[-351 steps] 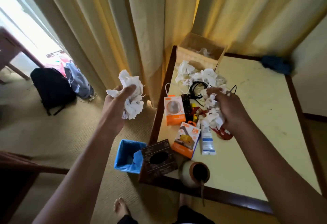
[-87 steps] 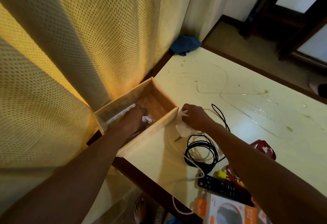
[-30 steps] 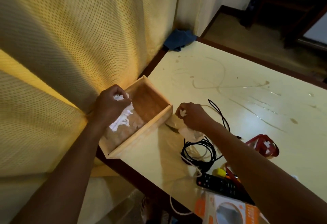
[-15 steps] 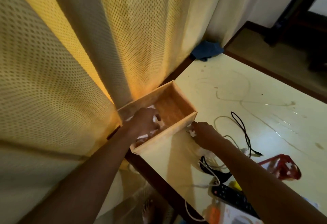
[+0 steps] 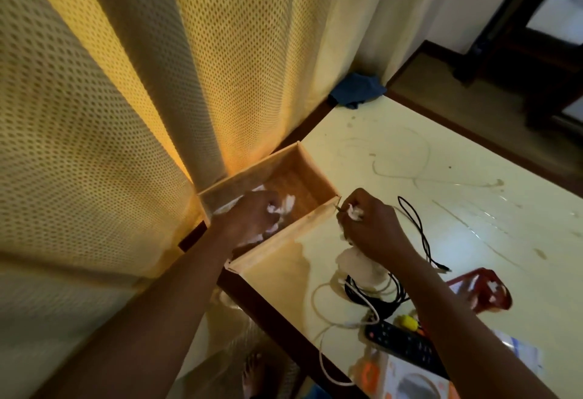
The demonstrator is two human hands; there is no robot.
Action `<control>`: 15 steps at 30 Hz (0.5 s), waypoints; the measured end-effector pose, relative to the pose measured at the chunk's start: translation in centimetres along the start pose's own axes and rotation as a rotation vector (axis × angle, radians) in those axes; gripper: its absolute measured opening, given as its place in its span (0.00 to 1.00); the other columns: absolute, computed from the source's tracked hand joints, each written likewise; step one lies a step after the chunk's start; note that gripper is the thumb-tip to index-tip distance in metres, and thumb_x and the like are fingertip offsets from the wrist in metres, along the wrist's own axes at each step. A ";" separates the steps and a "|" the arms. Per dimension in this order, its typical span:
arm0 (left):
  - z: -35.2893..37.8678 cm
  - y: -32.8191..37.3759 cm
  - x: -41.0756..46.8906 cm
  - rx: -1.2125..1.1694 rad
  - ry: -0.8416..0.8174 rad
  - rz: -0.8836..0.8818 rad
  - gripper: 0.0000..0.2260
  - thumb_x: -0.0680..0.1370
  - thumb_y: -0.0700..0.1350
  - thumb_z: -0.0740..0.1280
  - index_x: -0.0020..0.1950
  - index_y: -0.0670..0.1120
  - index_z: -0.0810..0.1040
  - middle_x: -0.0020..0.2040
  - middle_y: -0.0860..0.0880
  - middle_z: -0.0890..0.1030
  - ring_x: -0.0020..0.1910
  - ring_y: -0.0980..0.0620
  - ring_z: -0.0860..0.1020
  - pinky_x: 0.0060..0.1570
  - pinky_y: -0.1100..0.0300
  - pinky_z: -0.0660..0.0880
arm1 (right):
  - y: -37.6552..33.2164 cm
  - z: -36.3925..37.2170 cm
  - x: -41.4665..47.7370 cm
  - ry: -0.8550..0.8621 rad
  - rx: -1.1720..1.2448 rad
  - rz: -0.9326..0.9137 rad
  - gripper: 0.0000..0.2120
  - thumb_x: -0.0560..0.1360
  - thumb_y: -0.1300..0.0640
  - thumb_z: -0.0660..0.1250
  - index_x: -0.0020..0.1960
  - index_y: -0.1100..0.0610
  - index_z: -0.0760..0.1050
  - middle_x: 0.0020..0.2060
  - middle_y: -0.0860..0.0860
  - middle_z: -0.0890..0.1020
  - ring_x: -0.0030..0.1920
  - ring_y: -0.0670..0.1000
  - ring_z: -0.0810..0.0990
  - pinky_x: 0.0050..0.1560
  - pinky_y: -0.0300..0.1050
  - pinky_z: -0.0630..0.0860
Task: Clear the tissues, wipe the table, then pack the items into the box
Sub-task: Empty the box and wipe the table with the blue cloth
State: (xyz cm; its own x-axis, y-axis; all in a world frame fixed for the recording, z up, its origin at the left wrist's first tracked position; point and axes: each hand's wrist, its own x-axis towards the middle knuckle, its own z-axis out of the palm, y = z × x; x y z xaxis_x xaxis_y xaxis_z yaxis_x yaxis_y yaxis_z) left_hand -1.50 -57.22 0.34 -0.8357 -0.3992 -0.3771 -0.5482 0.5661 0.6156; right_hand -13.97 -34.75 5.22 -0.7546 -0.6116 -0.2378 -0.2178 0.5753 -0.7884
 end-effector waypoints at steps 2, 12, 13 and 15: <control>-1.6 0.9 -1.6 -0.070 0.204 0.011 0.06 0.77 0.42 0.73 0.46 0.51 0.77 0.48 0.52 0.81 0.45 0.55 0.78 0.48 0.56 0.73 | -0.9 0.7 -0.4 -0.024 0.027 -0.012 0.05 0.75 0.60 0.68 0.44 0.51 0.75 0.34 0.52 0.85 0.30 0.49 0.84 0.35 0.50 0.82; -5.3 0.4 -11.9 -0.337 0.682 -0.101 0.12 0.73 0.40 0.74 0.40 0.48 0.71 0.36 0.57 0.76 0.36 0.58 0.74 0.35 0.67 0.67 | -2.3 6.9 -0.7 -0.365 -0.310 -0.147 0.26 0.75 0.59 0.66 0.69 0.37 0.72 0.49 0.49 0.87 0.51 0.54 0.84 0.53 0.46 0.79; -5.2 0.2 -12.4 -0.368 0.700 -0.117 0.11 0.74 0.39 0.74 0.40 0.48 0.72 0.36 0.55 0.77 0.37 0.56 0.75 0.36 0.65 0.69 | -2.2 7.6 -0.7 -0.347 -0.330 -0.162 0.23 0.75 0.58 0.67 0.67 0.40 0.74 0.52 0.49 0.86 0.53 0.54 0.84 0.52 0.44 0.77; -4.8 -0.2 -13.2 -0.421 0.725 -0.147 0.10 0.74 0.39 0.73 0.41 0.48 0.72 0.37 0.51 0.77 0.37 0.51 0.76 0.37 0.58 0.71 | -1.9 8.5 -0.8 -0.284 -0.303 -0.163 0.16 0.75 0.57 0.69 0.61 0.45 0.77 0.50 0.48 0.86 0.51 0.55 0.84 0.48 0.44 0.75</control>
State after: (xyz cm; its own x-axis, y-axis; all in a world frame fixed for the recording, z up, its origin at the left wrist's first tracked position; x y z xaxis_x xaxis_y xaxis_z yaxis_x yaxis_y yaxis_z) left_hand 9.77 -55.57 8.50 -0.4503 -0.8925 -0.0252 -0.4720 0.2140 0.8552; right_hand -7.65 -39.94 2.08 -0.5045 -0.8080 -0.3044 -0.5228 0.5664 -0.6371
